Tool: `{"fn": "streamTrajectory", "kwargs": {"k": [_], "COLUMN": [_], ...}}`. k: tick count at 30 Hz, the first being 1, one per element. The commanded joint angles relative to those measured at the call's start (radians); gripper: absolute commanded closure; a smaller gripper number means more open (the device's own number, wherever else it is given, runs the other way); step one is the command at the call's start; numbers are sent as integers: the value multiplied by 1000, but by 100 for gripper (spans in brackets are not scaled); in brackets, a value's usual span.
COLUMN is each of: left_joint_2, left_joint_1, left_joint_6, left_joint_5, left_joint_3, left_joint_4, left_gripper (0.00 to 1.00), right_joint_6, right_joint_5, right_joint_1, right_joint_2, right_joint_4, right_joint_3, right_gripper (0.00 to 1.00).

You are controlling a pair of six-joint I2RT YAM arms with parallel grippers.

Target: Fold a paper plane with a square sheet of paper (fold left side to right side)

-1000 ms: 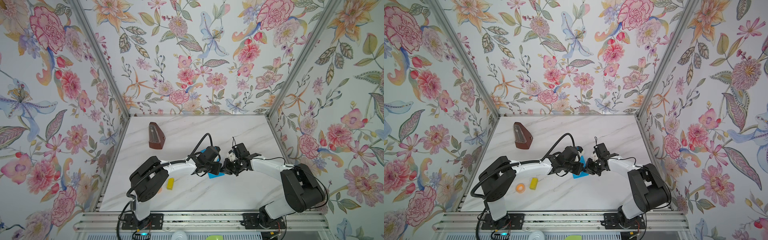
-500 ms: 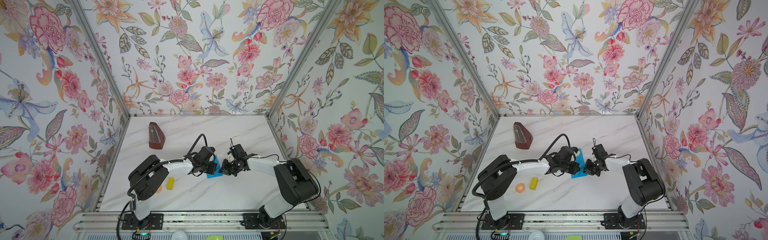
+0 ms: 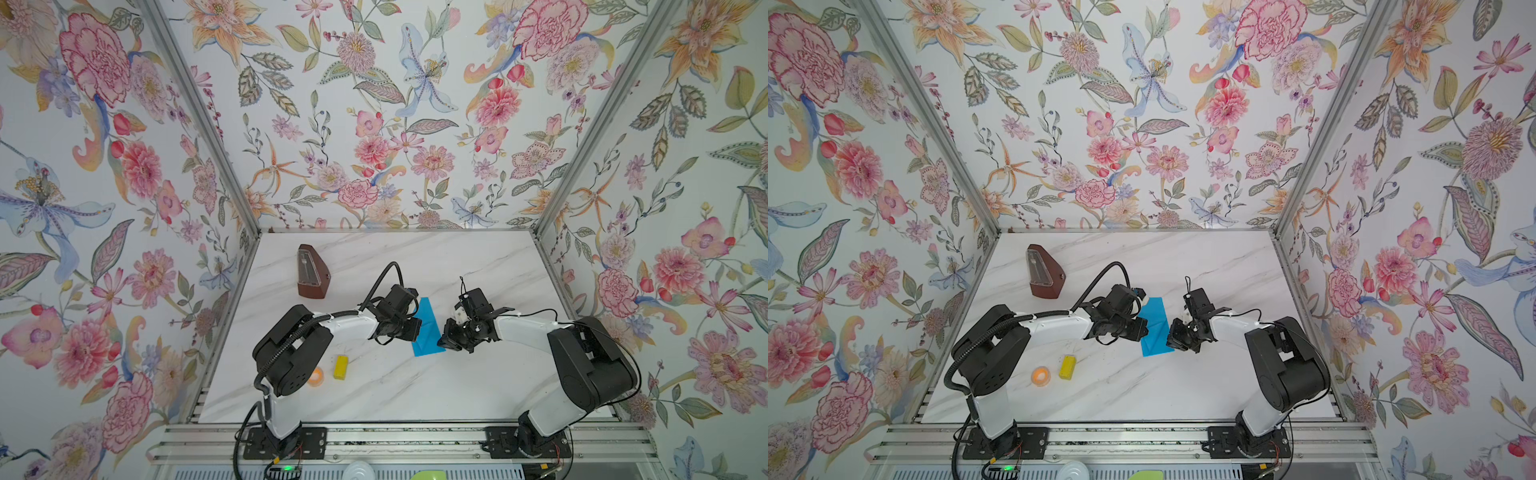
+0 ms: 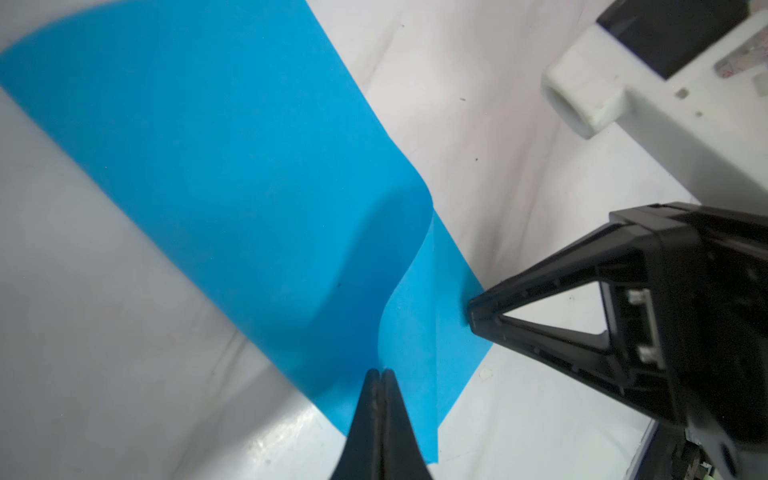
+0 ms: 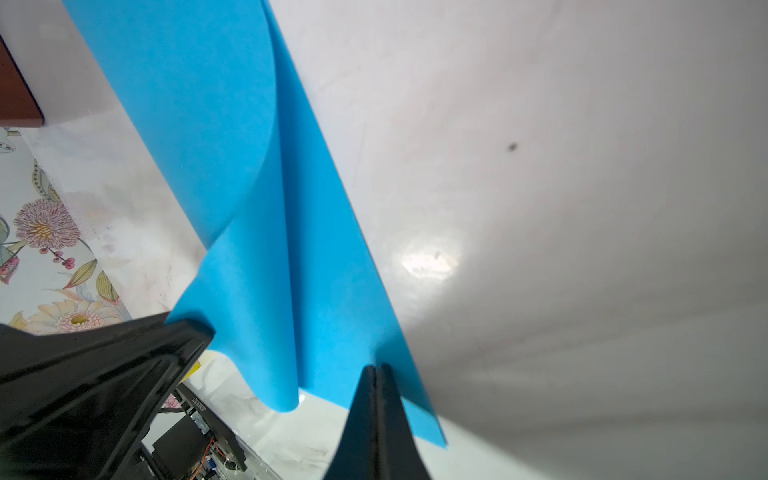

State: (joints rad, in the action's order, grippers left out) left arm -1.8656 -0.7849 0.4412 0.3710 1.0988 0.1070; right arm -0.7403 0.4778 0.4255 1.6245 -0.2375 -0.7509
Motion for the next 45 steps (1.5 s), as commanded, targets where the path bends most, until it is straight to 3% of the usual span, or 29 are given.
{"fn": "streamTrajectory", "kwargs": {"k": [1, 23, 39, 45], "left_joint_2": [-25, -83, -128, -126], "left_joint_1": [15, 35, 49, 56], "left_joint_6": [-45, -105, -121, -96], "left_joint_5": [6, -72, -58, -68], "left_joint_3": [39, 110, 128, 107], "left_joint_4": [44, 118, 122, 120], "left_gripper": [100, 100, 100, 100], "right_joint_6": [15, 17, 31, 51], "right_joint_5": [-38, -39, -42, -70], "right_joint_1": [12, 25, 24, 21], "right_joint_2": [35, 41, 46, 38], "right_joint_4": [-35, -44, -56, -95], "right_joint_3": [3, -10, -16, -54], "right_gripper": [99, 99, 98, 85]}}
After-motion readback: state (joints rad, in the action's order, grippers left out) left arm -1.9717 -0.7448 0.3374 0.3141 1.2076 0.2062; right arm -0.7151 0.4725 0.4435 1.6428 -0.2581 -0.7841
